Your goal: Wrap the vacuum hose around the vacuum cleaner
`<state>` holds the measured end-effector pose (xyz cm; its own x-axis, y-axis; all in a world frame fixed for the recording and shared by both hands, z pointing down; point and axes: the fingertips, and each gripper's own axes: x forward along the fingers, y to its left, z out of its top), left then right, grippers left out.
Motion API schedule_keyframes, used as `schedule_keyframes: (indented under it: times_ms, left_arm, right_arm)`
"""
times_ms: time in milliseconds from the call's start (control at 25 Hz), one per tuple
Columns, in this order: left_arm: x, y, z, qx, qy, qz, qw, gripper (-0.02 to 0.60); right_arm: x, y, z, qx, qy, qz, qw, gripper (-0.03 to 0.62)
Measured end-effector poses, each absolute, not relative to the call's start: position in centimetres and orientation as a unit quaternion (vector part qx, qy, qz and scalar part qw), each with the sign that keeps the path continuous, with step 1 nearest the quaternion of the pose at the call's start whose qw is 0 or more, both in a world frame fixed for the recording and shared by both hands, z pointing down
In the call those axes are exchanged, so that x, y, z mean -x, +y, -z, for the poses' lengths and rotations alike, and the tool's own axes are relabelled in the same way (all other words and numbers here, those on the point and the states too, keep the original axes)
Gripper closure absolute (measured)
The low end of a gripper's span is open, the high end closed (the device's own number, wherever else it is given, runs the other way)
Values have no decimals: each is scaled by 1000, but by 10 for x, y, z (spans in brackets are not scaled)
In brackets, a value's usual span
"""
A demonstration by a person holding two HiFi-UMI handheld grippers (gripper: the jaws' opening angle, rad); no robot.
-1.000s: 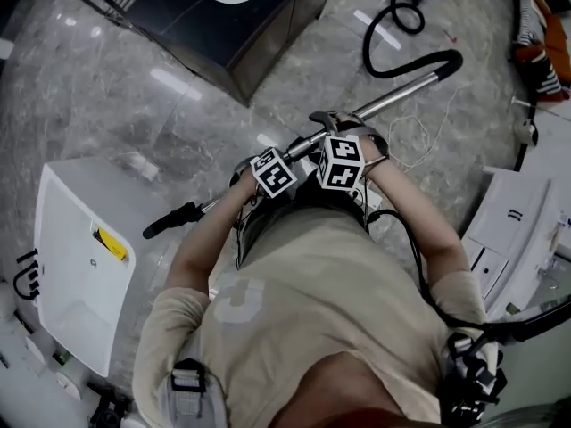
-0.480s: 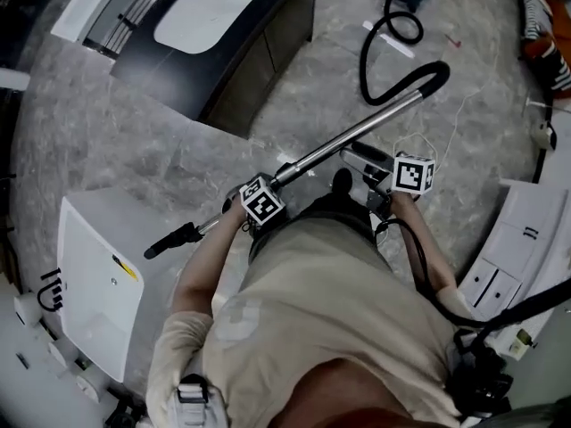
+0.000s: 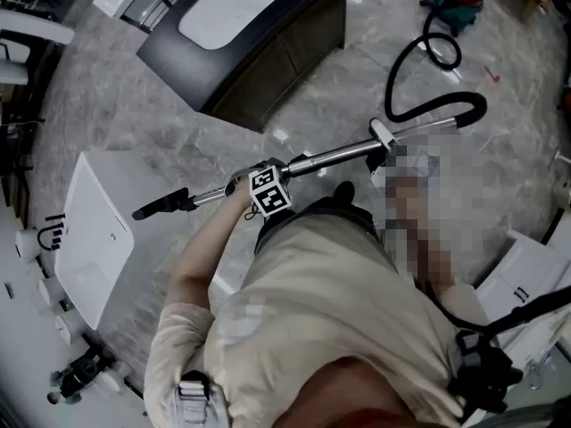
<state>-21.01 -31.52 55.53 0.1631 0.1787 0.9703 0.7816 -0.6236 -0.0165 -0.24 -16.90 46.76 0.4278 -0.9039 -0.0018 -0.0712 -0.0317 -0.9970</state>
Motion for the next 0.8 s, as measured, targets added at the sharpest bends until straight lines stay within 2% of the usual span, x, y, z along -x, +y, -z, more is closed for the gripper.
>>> schedule_keyframes:
  times_ms: [80,120,200,240,360,600,680,760,800]
  left_arm:
    - [200,-315,-548,714,-329,559,262,555]
    - [197,-316,-545,716,-326,563,253,555]
    - [197,-314,-546,719,-324,571,228,555]
    - [197,-313,-548,721,-326,573,213,555]
    - [187,-316,-557,725,-332,576,182,554]
    - [174,-322,-585,718,-327,581,199,504]
    - [166,-324,-589,726,-324,571,204,446]
    - [161,-328,-594,727,-324,572,200,357]
    - [158,-330,-595,727,-325,574,193,343]
  right_arm:
    - [-20,-173,-457,595,396,333,616,233]
    - [-28,-177,-453,597,402,324,613,268]
    - [-38,-187,-452,623,418,328,574,474]
    - [-43,-192,-455,635,422,338,552,494]
    - [-59,-210,-457,657,416,361,514,505]
    - [-63,-223,-444,701,399,362,467,505]
    - [-66,-220,-439,722,392,358,443,505]
    - [-70,-212,-439,744,380,355,419,505]
    - [-73,-209,-440,754,373,354,408,505]
